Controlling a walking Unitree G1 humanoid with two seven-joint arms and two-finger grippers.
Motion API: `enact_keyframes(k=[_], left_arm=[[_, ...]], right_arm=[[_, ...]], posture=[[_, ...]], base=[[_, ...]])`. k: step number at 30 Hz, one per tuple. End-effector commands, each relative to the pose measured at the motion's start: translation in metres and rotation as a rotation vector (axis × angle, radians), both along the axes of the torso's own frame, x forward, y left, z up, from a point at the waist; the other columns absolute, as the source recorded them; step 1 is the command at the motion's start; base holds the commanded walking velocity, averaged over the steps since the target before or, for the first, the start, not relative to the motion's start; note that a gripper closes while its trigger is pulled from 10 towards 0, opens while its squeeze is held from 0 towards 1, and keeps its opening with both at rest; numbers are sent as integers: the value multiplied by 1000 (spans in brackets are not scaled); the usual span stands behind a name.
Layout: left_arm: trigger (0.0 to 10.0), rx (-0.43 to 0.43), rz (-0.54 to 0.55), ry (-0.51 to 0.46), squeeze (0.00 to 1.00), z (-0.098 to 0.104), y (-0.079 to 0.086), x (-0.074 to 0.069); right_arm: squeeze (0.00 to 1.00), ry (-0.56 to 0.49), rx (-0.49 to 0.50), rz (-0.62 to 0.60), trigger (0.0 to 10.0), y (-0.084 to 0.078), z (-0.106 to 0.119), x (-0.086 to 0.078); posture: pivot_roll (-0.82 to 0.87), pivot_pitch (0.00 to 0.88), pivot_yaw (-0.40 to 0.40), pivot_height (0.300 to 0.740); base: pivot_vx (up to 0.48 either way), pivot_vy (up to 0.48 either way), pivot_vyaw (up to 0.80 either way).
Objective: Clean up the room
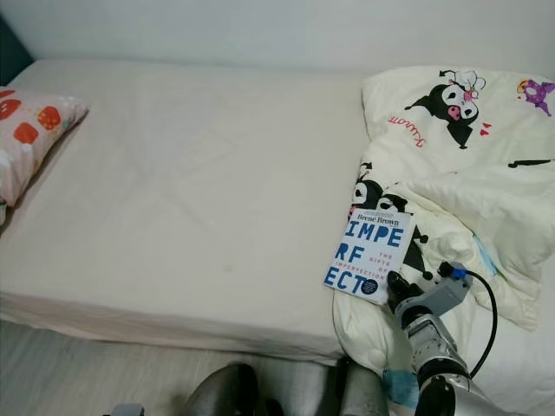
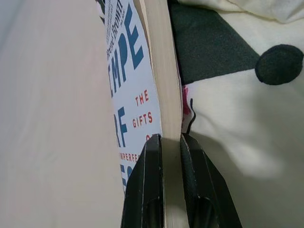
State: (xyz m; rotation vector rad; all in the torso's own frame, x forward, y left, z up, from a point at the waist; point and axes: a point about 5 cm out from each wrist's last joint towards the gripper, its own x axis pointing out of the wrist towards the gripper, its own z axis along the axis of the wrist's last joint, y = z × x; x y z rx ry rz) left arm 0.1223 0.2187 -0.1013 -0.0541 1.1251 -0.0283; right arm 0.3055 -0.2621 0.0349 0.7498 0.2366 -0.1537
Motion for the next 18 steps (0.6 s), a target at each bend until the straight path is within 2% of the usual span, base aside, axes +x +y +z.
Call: enact_keyframes(k=[1, 2, 3, 8, 10, 11, 12, 14, 15, 16, 17, 18], left_arm=[[10000, 18, 17, 47, 0, -3, 9, -15], [10000, 21, 21, 45, 0, -2, 9, -14], [10000, 23, 25, 41, 0, -2, 10, -14], [10000, 44, 53, 18, 0, -2, 11, -12], [10000, 111, 154, -41, 0, 1, 16, -9], [10000, 111, 154, -41, 0, 1, 16, -9], [10000, 171, 232, -122, 0, 13, 43, 4], [10000, 171, 232, -122, 0, 13, 43, 4], [10000, 237, 308, -211, 0, 30, 71, 23], [10000, 299, 442, -365, 0, 62, 104, 55], [10000, 299, 442, -365, 0, 62, 104, 55], [10000, 317, 556, -496, 0, 90, 125, 79]], right_arm=[[0, 5, 38, -11, 0, 1, -5, -4], [0, -66, 75, 21, 0, 5, 4, 4], [0, -95, 88, 36, 0, 6, 8, 7], [0, -179, 122, 77, 0, 11, 21, 16], [0, -292, 158, 139, 0, 17, 40, 28], [0, -292, 158, 139, 0, 17, 40, 28], [0, -348, 173, 178, 0, 21, 49, 33], [0, -348, 173, 178, 0, 21, 49, 33], [0, -411, 190, 222, 0, 26, 59, 38], [0, -504, 207, 310, 0, 36, 75, 45], [0, -504, 207, 310, 0, 36, 75, 45], [0, -577, 217, 385, 0, 45, 88, 49]], posture=[[71, 283, 74, 620], [66, 280, 72, 620], [64, 280, 71, 620], [57, 272, 67, 620], [47, 260, 61, 620], [47, 260, 61, 620], [39, 250, 55, 620], [39, 250, 55, 620], [36, 247, 54, 620], [14, 215, 35, 620], [14, 215, 35, 620], [12, 210, 33, 620]], base=[[0, 0, 0], [0, 0, 0], [0, 0, 0], [0, 0, 0], [0, 0, 0], [0, 0, 0], [0, 0, 0], [0, 0, 0], [0, 0, 0], [0, 0, 0], [0, 0, 0], [0, 0, 0]])
